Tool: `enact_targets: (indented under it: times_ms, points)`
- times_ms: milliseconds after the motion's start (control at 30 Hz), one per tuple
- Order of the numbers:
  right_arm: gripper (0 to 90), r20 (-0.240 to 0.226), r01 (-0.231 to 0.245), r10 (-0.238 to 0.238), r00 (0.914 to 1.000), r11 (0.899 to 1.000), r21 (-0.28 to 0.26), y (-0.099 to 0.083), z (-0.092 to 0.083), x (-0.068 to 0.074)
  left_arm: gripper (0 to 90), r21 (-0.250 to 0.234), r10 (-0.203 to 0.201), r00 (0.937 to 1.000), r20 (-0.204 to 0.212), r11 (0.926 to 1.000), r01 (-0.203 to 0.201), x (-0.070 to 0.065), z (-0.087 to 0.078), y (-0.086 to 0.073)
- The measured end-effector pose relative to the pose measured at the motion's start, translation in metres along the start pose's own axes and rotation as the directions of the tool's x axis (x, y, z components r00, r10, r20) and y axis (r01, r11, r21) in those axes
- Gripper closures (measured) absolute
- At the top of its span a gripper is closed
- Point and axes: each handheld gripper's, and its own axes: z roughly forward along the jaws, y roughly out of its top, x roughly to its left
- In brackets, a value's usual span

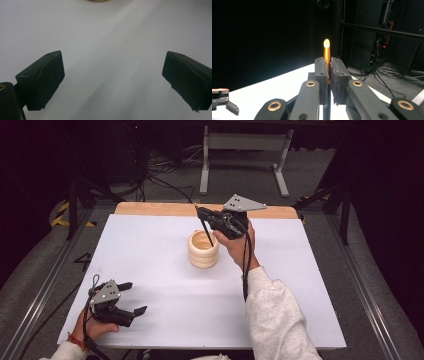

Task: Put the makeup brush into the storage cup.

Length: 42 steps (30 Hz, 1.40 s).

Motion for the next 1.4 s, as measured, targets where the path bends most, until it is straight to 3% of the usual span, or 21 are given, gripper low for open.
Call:
enact_targets:
  times_ms: [733,1400]
  points:
    - [84.8,0.003,-0.051,0.051,0.9987,0.999,0.0,-0.021,0.026,-0.018,4.8,0.004,-0.001,1.0,0.006,1.0,0.001,0.001,-0.001,-0.002]
    - [84.7,0.025,-0.07,0.069,0.9973,0.997,0.038,-0.049,0.028,-0.025,4.8,0.004,0.003,1.0,0.001,1.0,-0.003,-0.001,-0.001,-0.002]
